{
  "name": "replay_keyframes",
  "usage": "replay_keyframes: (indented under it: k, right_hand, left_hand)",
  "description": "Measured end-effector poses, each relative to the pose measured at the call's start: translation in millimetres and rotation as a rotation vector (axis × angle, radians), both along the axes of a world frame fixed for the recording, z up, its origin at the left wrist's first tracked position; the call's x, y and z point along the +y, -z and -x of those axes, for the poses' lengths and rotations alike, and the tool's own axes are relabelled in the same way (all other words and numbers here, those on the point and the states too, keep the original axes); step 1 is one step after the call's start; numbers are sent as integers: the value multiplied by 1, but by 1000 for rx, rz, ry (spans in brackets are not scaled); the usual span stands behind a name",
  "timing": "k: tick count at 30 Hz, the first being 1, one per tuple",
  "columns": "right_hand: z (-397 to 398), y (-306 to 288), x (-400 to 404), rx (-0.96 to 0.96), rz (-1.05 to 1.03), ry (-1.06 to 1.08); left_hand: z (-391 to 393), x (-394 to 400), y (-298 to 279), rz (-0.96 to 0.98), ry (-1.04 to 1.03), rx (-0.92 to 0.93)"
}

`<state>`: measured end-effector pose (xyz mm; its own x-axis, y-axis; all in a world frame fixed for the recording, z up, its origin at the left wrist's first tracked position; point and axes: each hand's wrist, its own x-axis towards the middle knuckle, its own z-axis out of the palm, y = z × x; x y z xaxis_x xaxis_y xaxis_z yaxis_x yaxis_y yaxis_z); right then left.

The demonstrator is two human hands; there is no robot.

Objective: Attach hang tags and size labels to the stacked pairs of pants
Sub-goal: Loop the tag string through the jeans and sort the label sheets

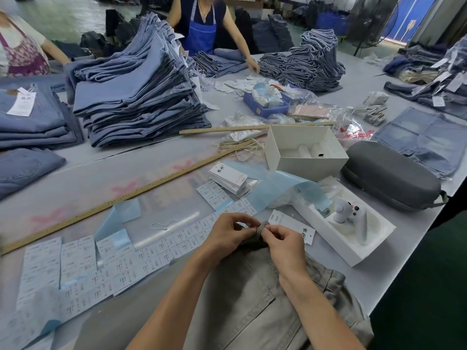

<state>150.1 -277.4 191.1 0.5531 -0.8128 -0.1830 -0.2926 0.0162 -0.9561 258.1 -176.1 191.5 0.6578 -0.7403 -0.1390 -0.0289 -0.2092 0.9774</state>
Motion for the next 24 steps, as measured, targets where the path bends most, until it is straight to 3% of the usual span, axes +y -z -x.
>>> replay_keyframes:
  k: [6, 9, 11, 13, 16, 18, 20, 24]
  right_hand:
    - [3, -4, -1, -6, -22, -32]
    - [10, -13, -7, 17, 15, -124]
    - [21, -23, -10, 76, 199, -248]
    - [33, -33, -13, 152, 565, -371]
    - [43, -50, -14, 47, 920, -439]
    - [46, -55, -19, -66, 960, -393]
    - [48, -56, -27, -43, 923, -360]
    - [50, -44, -35, 312, 765, -575]
  left_hand:
    - [1, -3, 1, -40, -47, -236]
    - [7, -3, 2, 12, -116, -256]
    - [10, 1, 1, 83, -200, -150]
    - [11, 7, -6, 236, -272, 26]
    - [6, 23, -23, 476, -345, 171]
    - [1, 37, -34, 590, -398, 214]
    - [-5, 53, -40, 642, -438, 223]
    - [-1, 72, -31, 554, -486, 209]
